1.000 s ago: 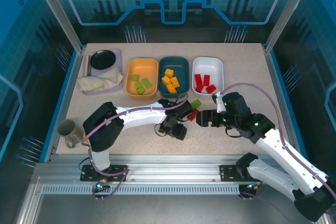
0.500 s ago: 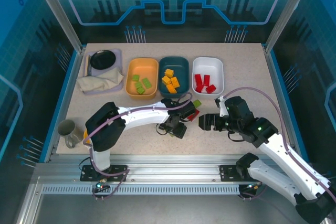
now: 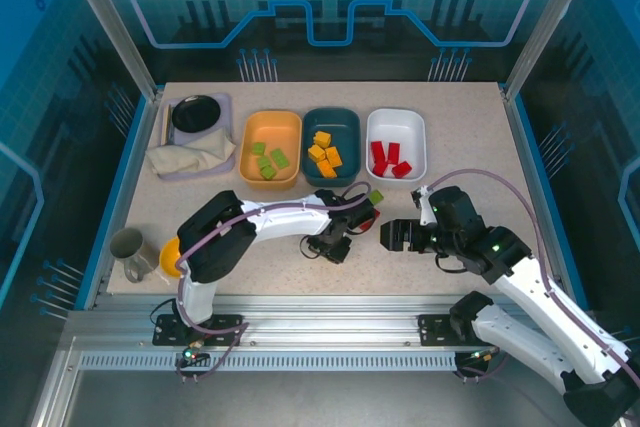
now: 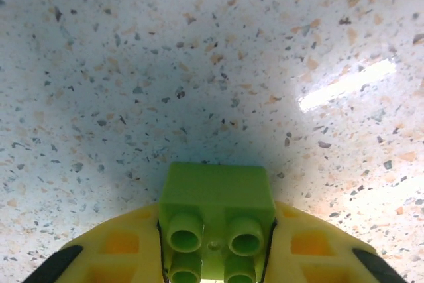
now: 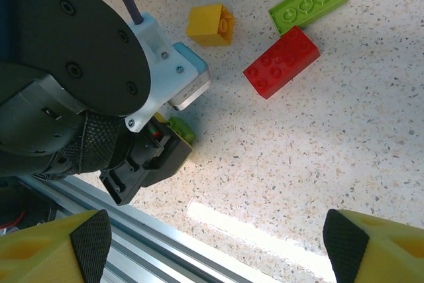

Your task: Sort the legos into containers by color

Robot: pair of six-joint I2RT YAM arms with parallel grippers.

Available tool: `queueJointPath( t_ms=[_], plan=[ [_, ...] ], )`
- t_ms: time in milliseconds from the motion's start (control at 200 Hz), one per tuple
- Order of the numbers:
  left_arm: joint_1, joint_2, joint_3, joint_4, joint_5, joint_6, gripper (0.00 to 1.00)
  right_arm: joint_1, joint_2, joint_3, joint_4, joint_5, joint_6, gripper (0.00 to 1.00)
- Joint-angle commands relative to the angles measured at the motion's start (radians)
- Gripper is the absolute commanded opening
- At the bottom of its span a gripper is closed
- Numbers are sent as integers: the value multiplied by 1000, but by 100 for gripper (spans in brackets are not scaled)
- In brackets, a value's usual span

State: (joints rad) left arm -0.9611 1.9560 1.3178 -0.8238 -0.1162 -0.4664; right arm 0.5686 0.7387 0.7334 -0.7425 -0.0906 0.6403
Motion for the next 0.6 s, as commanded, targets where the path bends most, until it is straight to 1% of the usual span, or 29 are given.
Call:
queueJointPath(
  t_ms=[0, 85, 165, 240, 345, 445, 540, 595],
  plan=[
    [9, -11, -3, -3, -26, -16, 22, 4, -9, -3, -15, -6, 11, 86],
    [32, -57, -4, -21, -31, -46, 21, 5, 7, 10, -12, -15, -4, 86],
    [88, -123, 0, -44, -24, -80, 21, 5, 30, 24, 6, -32, -26, 85],
    [160, -182, 20, -67, -8, -96, 22, 13, 61, 38, 50, -53, -50, 85],
    [296, -223, 74, -85, 35, -96, 22, 51, 133, 66, 141, -64, -76, 84],
    [434, -204, 141, -86, 78, -85, 23, 91, 236, 110, 246, -76, -89, 85],
    [548, -134, 240, -87, 97, -84, 23, 122, 333, 139, 351, -77, -90, 85],
    [604, -78, 306, -94, 94, -93, 24, 129, 382, 192, 402, -67, -86, 86]
  ],
)
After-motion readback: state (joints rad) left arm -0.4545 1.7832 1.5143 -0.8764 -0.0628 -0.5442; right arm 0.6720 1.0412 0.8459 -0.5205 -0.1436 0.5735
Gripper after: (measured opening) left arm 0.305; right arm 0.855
